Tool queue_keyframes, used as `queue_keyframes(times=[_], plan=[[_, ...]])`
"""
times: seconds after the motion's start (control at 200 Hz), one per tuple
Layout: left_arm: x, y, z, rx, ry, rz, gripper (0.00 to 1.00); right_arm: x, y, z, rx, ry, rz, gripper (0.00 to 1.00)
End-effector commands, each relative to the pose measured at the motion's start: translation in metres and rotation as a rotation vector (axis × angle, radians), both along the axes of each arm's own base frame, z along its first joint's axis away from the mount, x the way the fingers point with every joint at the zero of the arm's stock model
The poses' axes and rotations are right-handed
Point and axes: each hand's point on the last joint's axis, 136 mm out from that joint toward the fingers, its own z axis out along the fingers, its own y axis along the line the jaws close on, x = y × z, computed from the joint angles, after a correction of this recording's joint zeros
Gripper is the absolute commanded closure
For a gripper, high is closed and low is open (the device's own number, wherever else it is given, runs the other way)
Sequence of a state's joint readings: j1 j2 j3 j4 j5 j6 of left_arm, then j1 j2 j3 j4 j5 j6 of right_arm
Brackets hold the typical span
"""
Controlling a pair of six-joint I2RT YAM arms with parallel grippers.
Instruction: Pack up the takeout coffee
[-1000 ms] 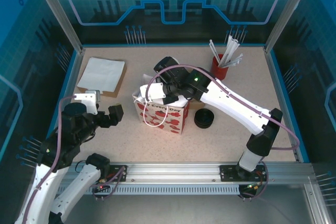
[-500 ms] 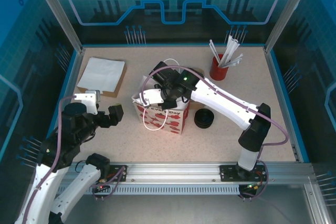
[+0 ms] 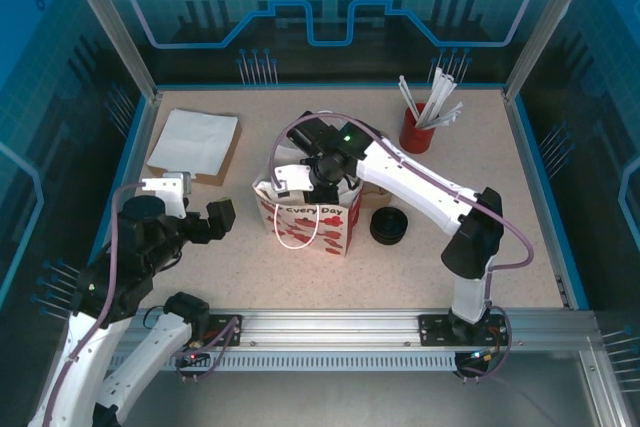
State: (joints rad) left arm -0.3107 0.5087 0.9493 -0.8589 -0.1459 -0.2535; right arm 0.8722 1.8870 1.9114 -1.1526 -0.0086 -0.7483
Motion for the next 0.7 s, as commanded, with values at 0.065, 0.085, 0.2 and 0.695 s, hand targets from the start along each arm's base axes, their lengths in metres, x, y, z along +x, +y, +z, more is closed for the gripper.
queue_keyframes(times=[0.065,0.085,0.2,0.695], plan=[[0.002,-0.001,-0.002,0.000,-0.002,-0.004,0.01,0.004,-0.009,-0.016,-0.067,0.059,-0.048,1.00],[0.002,-0.001,-0.002,0.000,-0.002,-0.004,0.01,0.005,-0.009,-0.017,-0.069,0.060,-0.050,1.00],[0.003,-0.002,-0.002,0.000,-0.002,-0.006,0.01,0.009,-0.010,-0.016,-0.063,0.061,-0.070,1.00],[0.005,-0.004,-0.003,0.000,0.001,-0.010,0.01,0.014,-0.003,0.011,0.003,0.027,-0.081,0.71]])
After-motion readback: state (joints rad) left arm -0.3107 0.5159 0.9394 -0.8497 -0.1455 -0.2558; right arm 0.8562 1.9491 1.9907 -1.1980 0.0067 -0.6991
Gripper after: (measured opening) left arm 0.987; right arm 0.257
